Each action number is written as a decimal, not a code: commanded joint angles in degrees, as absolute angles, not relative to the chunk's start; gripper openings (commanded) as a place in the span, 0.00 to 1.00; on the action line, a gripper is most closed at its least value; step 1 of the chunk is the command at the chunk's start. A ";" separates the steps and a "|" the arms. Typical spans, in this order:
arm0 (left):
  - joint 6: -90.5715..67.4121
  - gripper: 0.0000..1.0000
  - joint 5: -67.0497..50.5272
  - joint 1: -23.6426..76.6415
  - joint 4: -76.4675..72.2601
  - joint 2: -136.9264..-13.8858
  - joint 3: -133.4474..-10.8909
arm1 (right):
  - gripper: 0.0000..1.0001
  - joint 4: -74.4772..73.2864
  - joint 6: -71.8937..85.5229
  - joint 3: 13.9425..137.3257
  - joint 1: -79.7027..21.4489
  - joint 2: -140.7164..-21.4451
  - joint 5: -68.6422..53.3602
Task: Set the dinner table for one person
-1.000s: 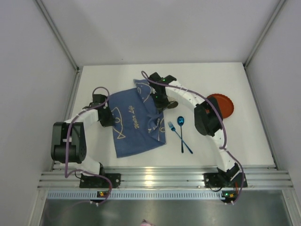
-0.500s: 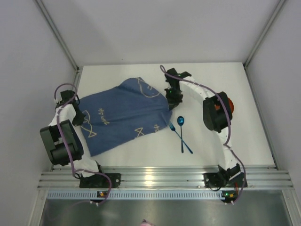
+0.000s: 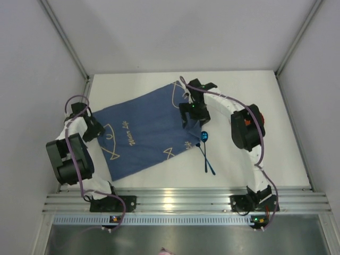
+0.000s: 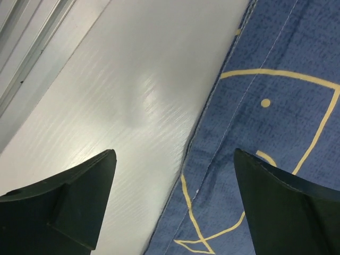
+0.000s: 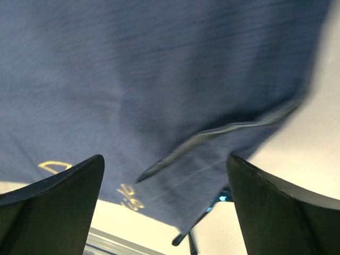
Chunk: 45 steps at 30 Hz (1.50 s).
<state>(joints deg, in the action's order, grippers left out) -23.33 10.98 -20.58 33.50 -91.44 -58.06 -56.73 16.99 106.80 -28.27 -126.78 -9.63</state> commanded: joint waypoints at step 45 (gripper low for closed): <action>-21.27 0.80 13.18 -3.60 25.93 -112.50 -69.69 | 1.00 -67.41 12.92 102.57 -32.00 -121.57 24.61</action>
